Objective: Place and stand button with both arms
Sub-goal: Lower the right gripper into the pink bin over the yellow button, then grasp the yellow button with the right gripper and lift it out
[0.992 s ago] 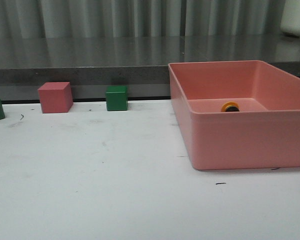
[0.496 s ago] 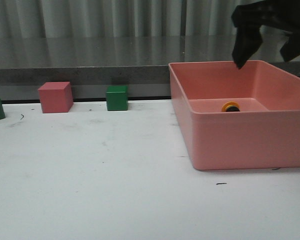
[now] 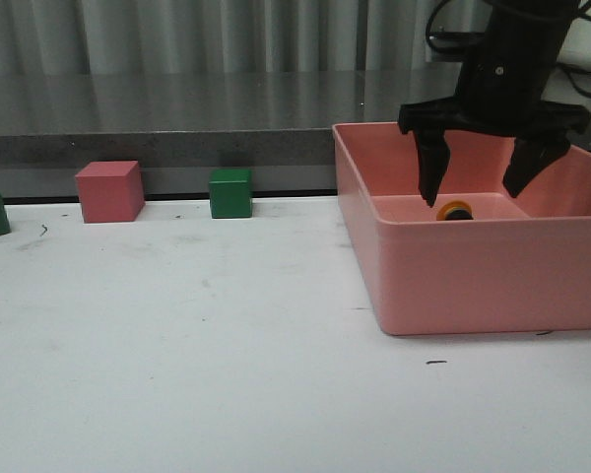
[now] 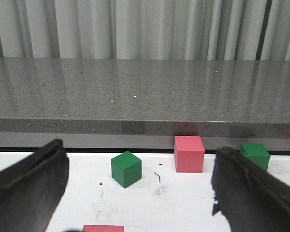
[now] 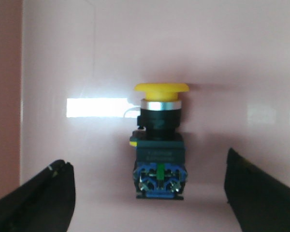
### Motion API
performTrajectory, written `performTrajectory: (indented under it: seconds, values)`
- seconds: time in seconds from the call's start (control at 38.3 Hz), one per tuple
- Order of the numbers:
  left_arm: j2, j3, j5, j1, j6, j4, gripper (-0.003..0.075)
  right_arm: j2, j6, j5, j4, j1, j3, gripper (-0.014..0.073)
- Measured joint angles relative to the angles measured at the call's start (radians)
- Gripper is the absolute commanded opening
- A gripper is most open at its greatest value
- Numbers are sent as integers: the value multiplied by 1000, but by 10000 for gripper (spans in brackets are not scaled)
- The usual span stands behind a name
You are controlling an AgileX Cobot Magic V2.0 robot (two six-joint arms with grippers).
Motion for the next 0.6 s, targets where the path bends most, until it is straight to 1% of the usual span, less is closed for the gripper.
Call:
performTrajectory:
  seconds: [0.16,0.31,0.37,0.42,0.47,0.52,0.6]
  values:
    - [0,0,0,0,0,0,575,86,10,22,5,-19,-58,641]
    - [0,0,0,0,0,0,575,137,13,20,24,-30,-64,640]
    - [0,0,0,0,0,0,575,146,13,20,32,-31,-64,622]
    - [0,0,0,0,0,0,575,152,13,18,32,-31,-64,582]
    - [0,0,0,0,0,0,575,153,13,18,32,-31,-66,513]
    - [0,0,0,0,0,0,575,153,13,16,32,-31,-68,406]
    - [0,0,0,0,0,0,575,153,13,12,32,-31,-68,293]
